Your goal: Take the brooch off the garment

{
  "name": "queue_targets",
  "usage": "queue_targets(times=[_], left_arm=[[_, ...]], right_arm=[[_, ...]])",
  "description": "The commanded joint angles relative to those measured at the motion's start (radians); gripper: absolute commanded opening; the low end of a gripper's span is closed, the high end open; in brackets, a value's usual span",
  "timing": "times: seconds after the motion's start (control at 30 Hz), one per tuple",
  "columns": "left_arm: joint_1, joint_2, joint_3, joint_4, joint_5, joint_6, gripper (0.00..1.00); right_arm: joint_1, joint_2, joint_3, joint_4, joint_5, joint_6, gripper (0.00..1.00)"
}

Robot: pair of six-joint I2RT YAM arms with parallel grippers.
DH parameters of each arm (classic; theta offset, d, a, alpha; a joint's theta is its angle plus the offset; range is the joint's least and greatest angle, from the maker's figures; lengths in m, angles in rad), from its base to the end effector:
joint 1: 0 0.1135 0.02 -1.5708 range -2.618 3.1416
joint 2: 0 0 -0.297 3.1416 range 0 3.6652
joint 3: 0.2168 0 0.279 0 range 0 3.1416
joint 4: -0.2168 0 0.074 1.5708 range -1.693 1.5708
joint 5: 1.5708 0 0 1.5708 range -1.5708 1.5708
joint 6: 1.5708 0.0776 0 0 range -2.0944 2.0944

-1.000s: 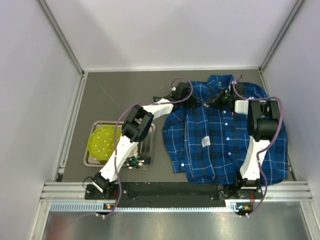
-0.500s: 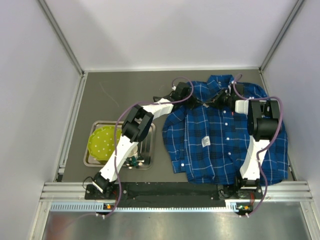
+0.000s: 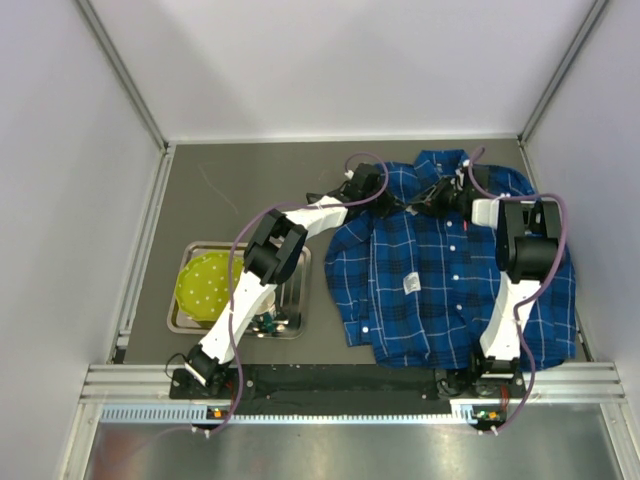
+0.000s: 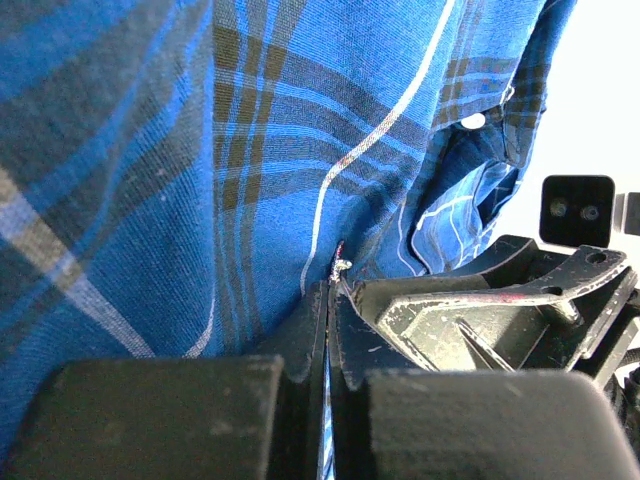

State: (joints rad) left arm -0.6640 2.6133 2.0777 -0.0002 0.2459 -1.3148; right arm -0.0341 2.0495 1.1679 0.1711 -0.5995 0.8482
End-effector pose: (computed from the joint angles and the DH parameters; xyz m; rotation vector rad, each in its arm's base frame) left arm 0.5158 -0.4277 0.0996 -0.6165 2.3634 -1.3244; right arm 0.4823 0.0274 0.1149 0.7029 2.2698 1.0950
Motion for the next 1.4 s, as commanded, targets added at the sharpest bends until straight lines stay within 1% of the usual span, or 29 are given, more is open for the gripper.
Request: queue_targets(times=[0.0, 0.13, 0.23, 0.3, 0.53, 0.63, 0.87, 0.93, 1.03, 1.1, 1.17, 1.37], left_arm=[[0.001, -0.053, 0.036, 0.005, -0.019, 0.029, 0.00], [0.000, -0.052, 0.036, 0.005, -0.022, 0.034, 0.00], [0.000, -0.053, 0.036, 0.005, -0.022, 0.034, 0.00], [0.000, -0.053, 0.039, 0.005, -0.022, 0.032, 0.00], [-0.002, -0.055, 0.039, 0.005, -0.019, 0.035, 0.00], [-0.002, -0.058, 0.041, 0.005, -0.022, 0.035, 0.00], [-0.006, -0.058, 0.047, 0.005, -0.019, 0.046, 0.00], [-0.006, -0.062, 0.047, 0.005, -0.023, 0.063, 0.00], [-0.008, -0.073, 0.047, 0.003, -0.034, 0.095, 0.00], [-0.011, -0.076, 0.065, -0.029, -0.049, 0.123, 0.00], [-0.014, -0.076, 0.096, -0.063, -0.059, 0.166, 0.00], [-0.032, -0.096, 0.101, -0.084, -0.109, 0.204, 0.00]], right_arm=[[-0.007, -0.072, 0.052, -0.044, 0.004, -0.026, 0.25], [-0.018, -0.083, 0.058, -0.079, 0.015, -0.028, 0.23], [-0.018, -0.072, 0.061, -0.116, 0.030, -0.028, 0.16], [-0.018, -0.069, 0.050, -0.125, 0.038, -0.029, 0.14], [-0.018, -0.049, 0.044, -0.130, 0.076, -0.026, 0.14], [-0.016, -0.049, 0.038, -0.151, 0.095, -0.024, 0.10], [0.000, -0.035, 0.068, -0.166, 0.106, -0.044, 0.10], [0.002, -0.048, 0.078, -0.168, 0.119, -0.058, 0.11], [-0.001, -0.069, 0.082, -0.168, 0.141, -0.106, 0.15], [-0.006, -0.091, 0.087, -0.168, 0.126, -0.124, 0.19], [-0.012, -0.104, 0.090, -0.168, 0.110, -0.127, 0.22], [-0.010, -0.144, 0.069, -0.116, 0.090, -0.168, 0.39]])
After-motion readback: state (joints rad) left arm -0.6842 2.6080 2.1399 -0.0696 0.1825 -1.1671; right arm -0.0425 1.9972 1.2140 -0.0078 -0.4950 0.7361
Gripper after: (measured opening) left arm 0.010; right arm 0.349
